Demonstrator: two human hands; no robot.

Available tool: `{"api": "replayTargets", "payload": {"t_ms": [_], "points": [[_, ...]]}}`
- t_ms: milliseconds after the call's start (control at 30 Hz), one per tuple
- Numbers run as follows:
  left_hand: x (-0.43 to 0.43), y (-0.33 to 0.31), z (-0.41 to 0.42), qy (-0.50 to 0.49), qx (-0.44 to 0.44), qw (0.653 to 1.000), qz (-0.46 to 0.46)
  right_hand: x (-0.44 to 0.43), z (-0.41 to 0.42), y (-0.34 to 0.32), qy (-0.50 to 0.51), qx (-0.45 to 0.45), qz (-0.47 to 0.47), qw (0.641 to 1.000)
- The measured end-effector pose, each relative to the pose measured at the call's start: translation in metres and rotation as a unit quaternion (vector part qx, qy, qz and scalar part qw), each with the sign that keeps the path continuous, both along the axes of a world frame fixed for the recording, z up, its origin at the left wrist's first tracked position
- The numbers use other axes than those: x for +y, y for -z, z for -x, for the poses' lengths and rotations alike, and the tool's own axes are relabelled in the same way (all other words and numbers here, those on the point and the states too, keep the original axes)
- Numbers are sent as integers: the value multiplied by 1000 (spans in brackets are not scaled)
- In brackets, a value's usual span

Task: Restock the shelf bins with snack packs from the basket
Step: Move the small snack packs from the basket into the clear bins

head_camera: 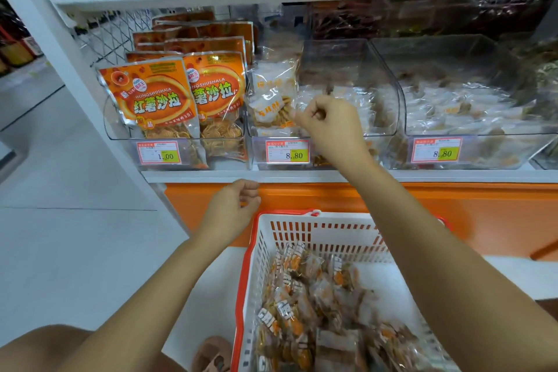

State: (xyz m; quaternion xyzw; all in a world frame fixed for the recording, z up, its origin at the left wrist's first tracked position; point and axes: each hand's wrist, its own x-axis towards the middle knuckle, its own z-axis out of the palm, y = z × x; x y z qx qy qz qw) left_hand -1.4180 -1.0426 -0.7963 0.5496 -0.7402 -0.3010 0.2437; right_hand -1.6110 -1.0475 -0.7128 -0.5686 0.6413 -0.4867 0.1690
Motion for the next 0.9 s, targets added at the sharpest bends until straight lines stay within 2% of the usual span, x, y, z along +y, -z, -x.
{"api": "replayTargets", "payload": {"t_ms": [67, 133, 233, 333, 400, 467, 633, 700, 767, 833, 900], "points": [[7, 9, 0, 8, -64, 997, -48, 22, -9, 20, -38, 14, 13, 999], [15, 18, -1, 40, -158, 981, -104, 40, -17, 50, -71, 44, -19, 996], [25, 35, -5, 110, -298, 929, -192, 58, -22, 110, -126, 100, -174, 971], [32, 54, -8, 152, -360, 889, -241, 74, -18, 177, -194, 153, -341, 907], [34, 60, -6, 168, -381, 876, -242, 87, -14, 211, -255, 194, -402, 858], [34, 61, -2, 171, -394, 873, -232, 101, -12, 234, -301, 197, -425, 830], [30, 57, 5, 183, -434, 855, -215, 111, -15, 261, -312, 214, -396, 837], [29, 57, 6, 185, -437, 854, -215, 108, -14, 262, -301, 279, -412, 813], [28, 57, 7, 184, -436, 853, -221, 104, -13, 262, -297, 307, -420, 800], [28, 57, 7, 179, -427, 857, -226, 100, -11, 260, -299, 283, -424, 807], [28, 57, 6, 163, -403, 867, -243, 96, -7, 257, -293, 202, -442, 824]]}}
